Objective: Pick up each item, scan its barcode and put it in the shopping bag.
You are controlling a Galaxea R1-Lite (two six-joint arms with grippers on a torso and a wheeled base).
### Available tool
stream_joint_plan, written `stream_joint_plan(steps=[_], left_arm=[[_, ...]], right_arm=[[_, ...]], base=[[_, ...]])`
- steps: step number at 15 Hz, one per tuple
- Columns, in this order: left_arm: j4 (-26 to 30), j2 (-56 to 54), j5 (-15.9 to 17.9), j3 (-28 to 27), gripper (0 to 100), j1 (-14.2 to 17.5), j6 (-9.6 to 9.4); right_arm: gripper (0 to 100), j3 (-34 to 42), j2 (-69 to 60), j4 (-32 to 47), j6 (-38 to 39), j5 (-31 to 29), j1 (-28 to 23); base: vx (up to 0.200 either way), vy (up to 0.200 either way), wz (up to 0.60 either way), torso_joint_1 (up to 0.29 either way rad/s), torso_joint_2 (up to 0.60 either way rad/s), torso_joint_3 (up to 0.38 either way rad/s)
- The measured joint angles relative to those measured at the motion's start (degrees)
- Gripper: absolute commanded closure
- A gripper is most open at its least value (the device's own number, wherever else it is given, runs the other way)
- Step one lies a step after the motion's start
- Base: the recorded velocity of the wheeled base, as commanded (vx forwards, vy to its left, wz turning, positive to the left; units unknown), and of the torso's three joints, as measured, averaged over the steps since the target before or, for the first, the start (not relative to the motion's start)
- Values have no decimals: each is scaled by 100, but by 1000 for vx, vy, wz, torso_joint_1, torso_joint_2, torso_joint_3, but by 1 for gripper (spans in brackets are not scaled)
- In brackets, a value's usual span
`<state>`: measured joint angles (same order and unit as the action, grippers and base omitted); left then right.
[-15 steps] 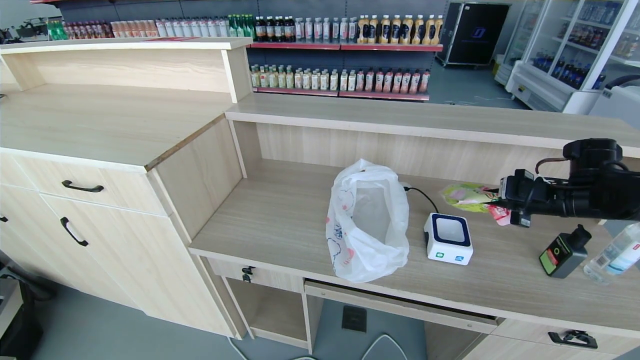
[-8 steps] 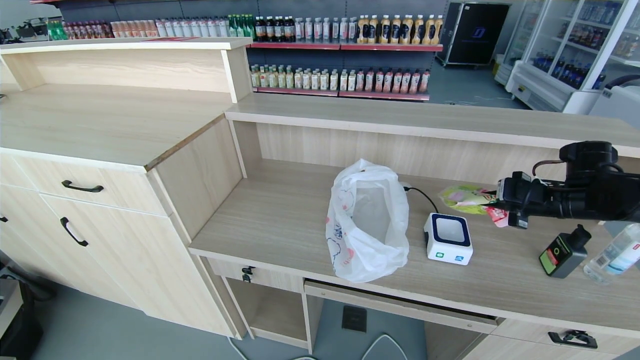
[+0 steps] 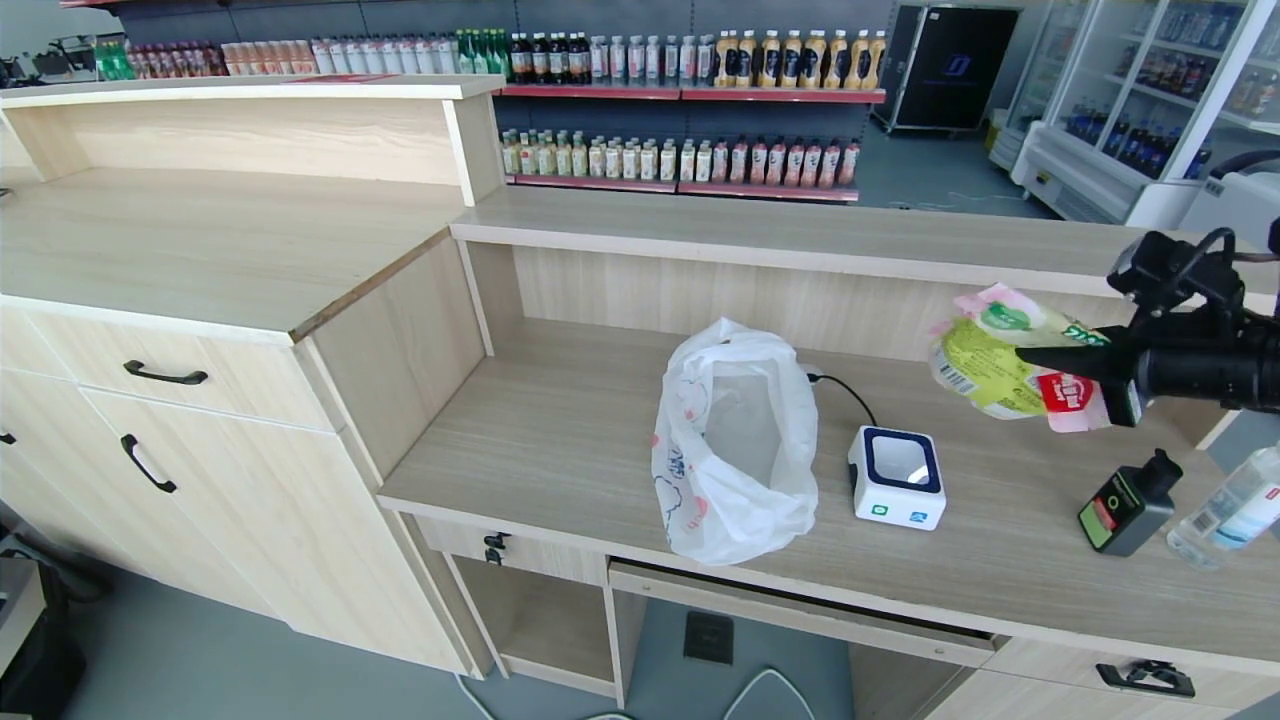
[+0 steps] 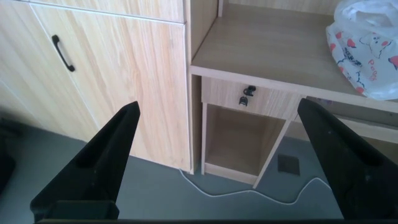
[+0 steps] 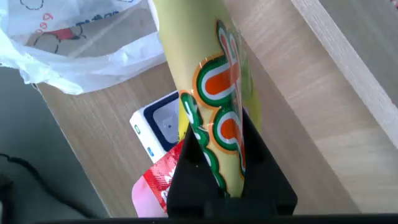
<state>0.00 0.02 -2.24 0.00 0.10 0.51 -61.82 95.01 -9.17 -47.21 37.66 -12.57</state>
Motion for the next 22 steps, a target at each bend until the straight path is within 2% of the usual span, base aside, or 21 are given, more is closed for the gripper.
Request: stream_joint_plan(steps=[1, 2, 4, 5, 8, 10, 13, 17, 20, 22], left_arm=[[0, 0, 0, 0, 0, 0, -2], [0, -2, 0, 0, 0, 0, 0], [0, 0, -2, 0, 0, -5, 0], [0, 0, -2, 0, 0, -5, 0], [0, -2, -2, 0, 0, 0, 0], [0, -2, -2, 0, 0, 0, 0], [0, 0, 0, 0, 0, 0, 0], [0, 0, -2, 0, 0, -2, 0], [5, 0, -2, 0, 0, 0, 0], [-2, 0, -2, 0, 0, 6, 0]], right_arm=[[100, 155, -369, 154, 805, -332, -149], [100, 335, -701, 351, 1265, -837, -335], [100, 761, -1265, 584, 1596, -1798, -741], [100, 929, -1477, 628, 1624, -2080, -920], [100, 1084, -1866, 617, 1676, -2160, -1108], [100, 1084, -1966, 573, 1987, -2127, -1108], [100, 951, -2010, 466, 2512, -2283, -785], [100, 518, -1713, 430, 3441, -3161, 45], [100, 372, -1142, 252, 3884, -3200, 304], [100, 306, -660, -167, 4183, -3216, 367]], base=[[0, 0, 0, 0, 0, 0], [0, 0, 0, 0, 0, 0], [0, 0, 0, 0, 0, 0], [0, 0, 0, 0, 0, 0], [0, 0, 0, 0, 0, 0], [0, 0, 600, 0, 2, 0], [0, 0, 600, 4, 4, 2], [0, 0, 600, 1, 2, 2], [0, 0, 0, 0, 0, 0], [0, 0, 0, 0, 0, 0]])
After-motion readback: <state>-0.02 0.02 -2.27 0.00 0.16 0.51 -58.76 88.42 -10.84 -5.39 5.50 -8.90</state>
